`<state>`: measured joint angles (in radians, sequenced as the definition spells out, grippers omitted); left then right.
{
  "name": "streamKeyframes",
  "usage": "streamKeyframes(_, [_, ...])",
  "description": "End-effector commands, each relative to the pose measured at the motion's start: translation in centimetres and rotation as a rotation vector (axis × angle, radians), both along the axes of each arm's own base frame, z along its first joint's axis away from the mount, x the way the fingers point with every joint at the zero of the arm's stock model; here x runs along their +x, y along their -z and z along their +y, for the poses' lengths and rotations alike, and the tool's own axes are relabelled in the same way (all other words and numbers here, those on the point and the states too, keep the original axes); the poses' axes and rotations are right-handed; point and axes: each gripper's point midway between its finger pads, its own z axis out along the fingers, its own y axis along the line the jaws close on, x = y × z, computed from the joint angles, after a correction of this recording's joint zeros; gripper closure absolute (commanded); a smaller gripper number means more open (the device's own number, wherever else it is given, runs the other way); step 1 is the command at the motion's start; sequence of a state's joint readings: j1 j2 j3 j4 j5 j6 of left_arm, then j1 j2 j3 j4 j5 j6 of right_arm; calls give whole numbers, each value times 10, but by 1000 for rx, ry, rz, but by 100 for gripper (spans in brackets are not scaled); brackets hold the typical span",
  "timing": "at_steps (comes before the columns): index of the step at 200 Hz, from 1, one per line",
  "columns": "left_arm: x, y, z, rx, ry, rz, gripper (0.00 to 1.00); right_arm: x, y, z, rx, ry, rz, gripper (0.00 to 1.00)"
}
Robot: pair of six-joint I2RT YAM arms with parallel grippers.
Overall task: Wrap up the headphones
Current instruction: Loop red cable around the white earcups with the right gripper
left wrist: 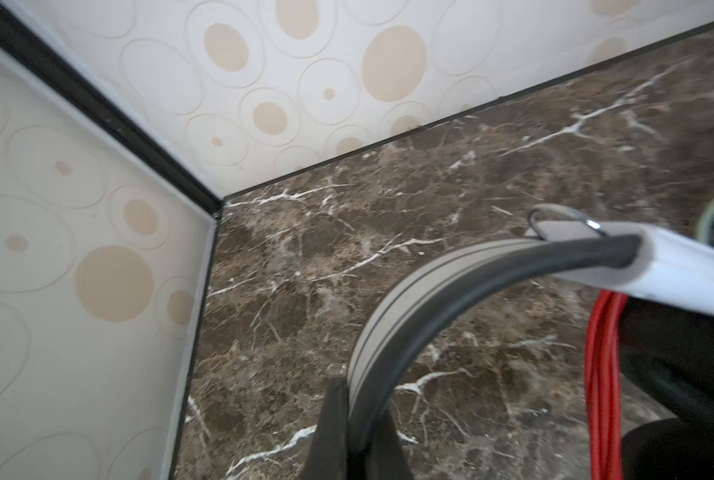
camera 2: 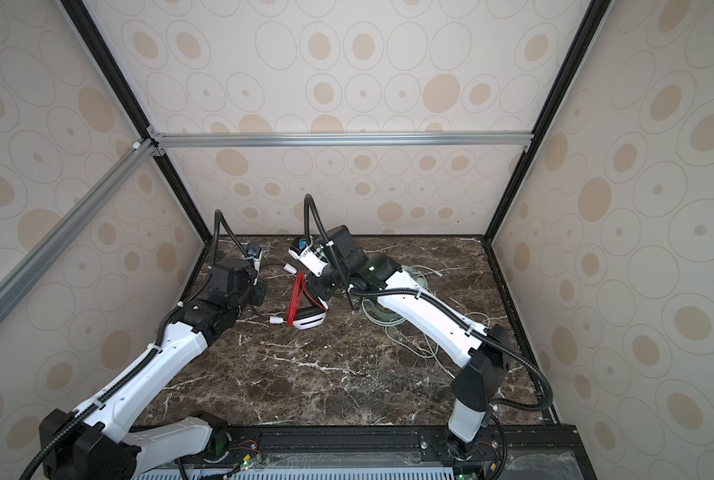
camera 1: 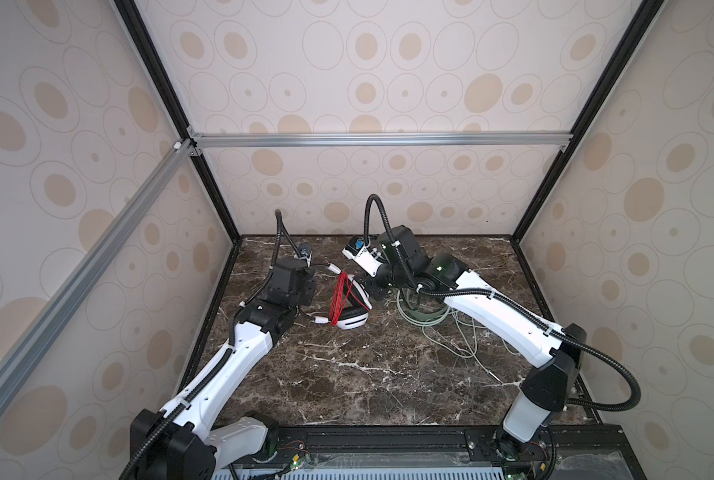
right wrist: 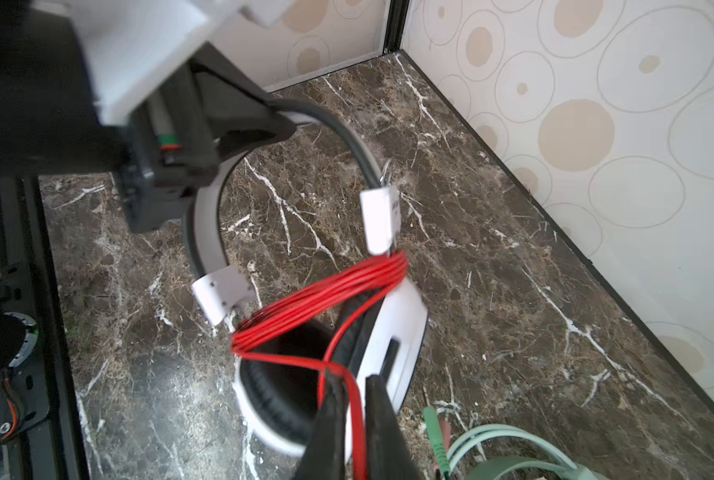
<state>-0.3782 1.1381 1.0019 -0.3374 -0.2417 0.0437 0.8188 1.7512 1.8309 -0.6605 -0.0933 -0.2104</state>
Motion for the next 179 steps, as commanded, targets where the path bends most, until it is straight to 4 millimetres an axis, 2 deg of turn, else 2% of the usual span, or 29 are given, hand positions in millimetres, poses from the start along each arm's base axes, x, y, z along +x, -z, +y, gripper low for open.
streamKeyframes(1, [-18, -12, -37, -106, 213, 3, 100, 10, 11, -11, -83, 10, 26, 99])
streamKeyframes(37, [-35, -15, -44, -170, 261, 26, 100, 28, 29, -18, -77, 83, 124, 96])
streamKeyframes(62, [-46, -18, -48, -199, 296, 34, 100, 33, 33, -25, -18, 115, 219, 94])
streamKeyframes(80, [-51, -19, -49, -211, 303, 44, 100, 30, 35, -26, -9, 101, 211, 92])
streamKeyframes(109, [-55, -32, -53, -255, 326, 26, 100, 24, 39, -30, 22, 82, 190, 88])
streamKeyframes(140, [-57, -42, -58, -286, 343, 12, 100, 15, 39, -35, 76, 53, 179, 80])
streamKeyframes(179, [-57, -56, -59, -307, 344, -7, 100, 9, 40, -46, 112, 53, 172, 77])
